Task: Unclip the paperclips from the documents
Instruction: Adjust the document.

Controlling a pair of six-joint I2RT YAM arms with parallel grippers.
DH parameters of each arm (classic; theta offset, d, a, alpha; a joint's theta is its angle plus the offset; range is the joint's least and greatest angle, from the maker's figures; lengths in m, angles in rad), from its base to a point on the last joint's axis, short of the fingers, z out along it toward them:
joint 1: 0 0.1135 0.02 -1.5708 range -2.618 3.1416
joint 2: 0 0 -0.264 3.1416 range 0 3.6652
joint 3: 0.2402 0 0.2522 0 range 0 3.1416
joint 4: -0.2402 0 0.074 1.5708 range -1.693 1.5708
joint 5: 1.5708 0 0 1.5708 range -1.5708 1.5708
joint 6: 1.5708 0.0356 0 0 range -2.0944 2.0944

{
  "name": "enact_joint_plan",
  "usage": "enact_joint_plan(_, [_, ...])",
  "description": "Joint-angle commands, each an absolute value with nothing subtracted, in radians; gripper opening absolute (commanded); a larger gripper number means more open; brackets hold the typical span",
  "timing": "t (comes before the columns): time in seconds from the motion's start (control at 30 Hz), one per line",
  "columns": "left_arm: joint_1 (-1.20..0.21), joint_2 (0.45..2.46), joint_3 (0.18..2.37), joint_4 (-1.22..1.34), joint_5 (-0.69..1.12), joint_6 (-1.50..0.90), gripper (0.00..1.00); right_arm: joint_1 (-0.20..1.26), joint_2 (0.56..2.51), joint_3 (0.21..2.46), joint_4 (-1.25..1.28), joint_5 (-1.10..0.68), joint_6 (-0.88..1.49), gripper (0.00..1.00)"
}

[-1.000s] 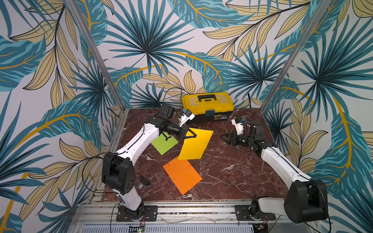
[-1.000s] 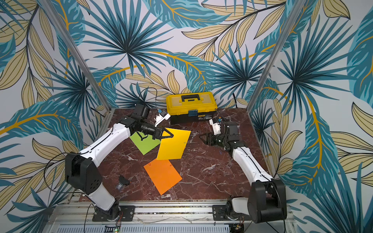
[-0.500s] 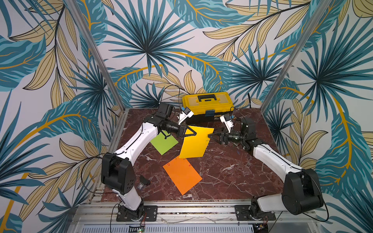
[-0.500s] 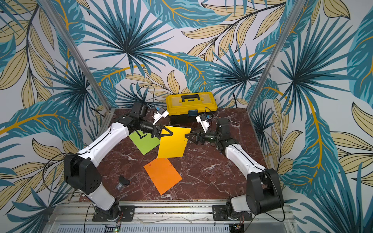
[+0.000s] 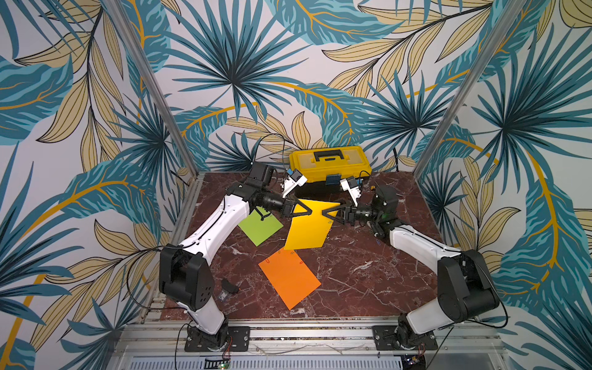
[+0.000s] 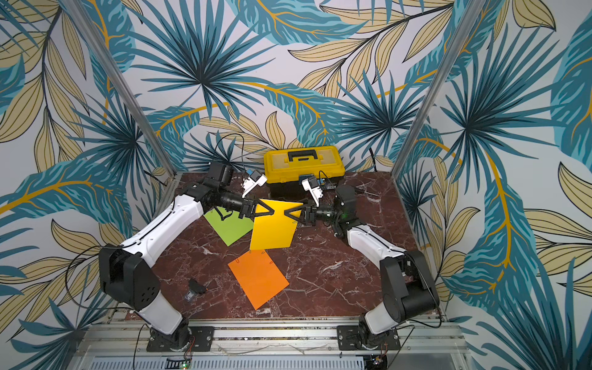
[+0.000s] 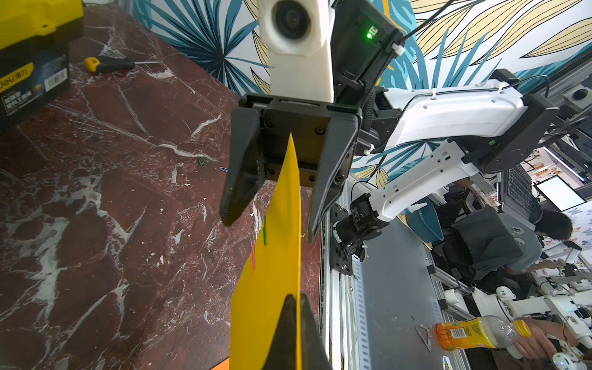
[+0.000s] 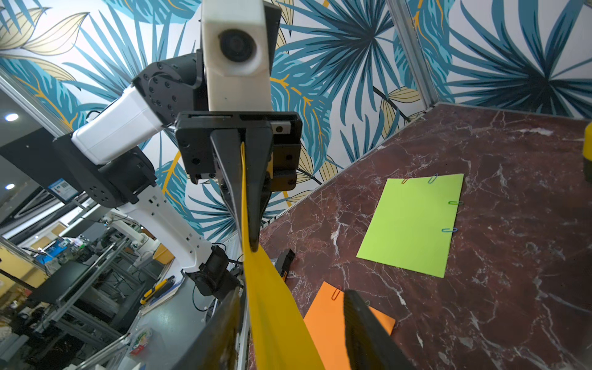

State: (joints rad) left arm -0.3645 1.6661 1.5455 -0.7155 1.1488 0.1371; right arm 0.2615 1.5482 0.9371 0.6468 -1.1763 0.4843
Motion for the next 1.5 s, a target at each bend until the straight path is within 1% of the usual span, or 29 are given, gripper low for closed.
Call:
enact_joint_plan(0.0, [-0.357, 1.647, 1.578, -0.702, 1.158, 0.142, 0.0, 0.264, 1.54, 0.928, 0.704, -1.205, 0.528, 0.43])
enact_joint_plan(0.3, [-0.347, 1.643, 1.578, -0.701, 1.15, 0.143, 0.0, 0.264, 1.523, 0.953, 0.585, -1.194, 0.461, 0.12])
enact_joint_plan(0.4, [-0.348, 1.639, 1.575, -0.702, 1.145, 0.141, 0.0, 0.264, 1.524, 0.962, 0.57, -1.186, 0.454, 0.04])
enact_joint_plan(0.57, [-0.346, 1.635, 1.571, -0.702, 1.134, 0.134, 0.0, 0.263, 1.523, 0.972, 0.564, -1.171, 0.459, 0.01])
enact_joint_plan(0.6, [-0.347, 1.634, 1.57, -0.703, 1.134, 0.132, 0.02, 0.264, 1.523, 0.974, 0.565, -1.167, 0.461, 0.01])
enact_joint_plan(0.83, [-0.332, 1.633, 1.561, -0.703, 1.135, 0.102, 0.27, 0.252, 1.511, 0.988, 0.58, -1.147, 0.483, 0.0])
enact_joint_plan(1.07, [-0.32, 1.624, 1.544, -0.683, 1.136, 0.078, 0.4, 0.233, 1.5, 0.994, 0.613, -1.132, 0.518, 0.0])
enact_joint_plan(1.23, [-0.32, 1.619, 1.5, -0.56, 1.158, -0.012, 0.43, 0.23, 1.497, 0.992, 0.666, -1.105, 0.566, 0.0])
enact_joint_plan(1.47, [-0.347, 1.628, 1.481, -0.488, 1.118, -0.051, 0.42, 0.23, 1.511, 1.01, 0.73, -1.078, 0.62, 0.0])
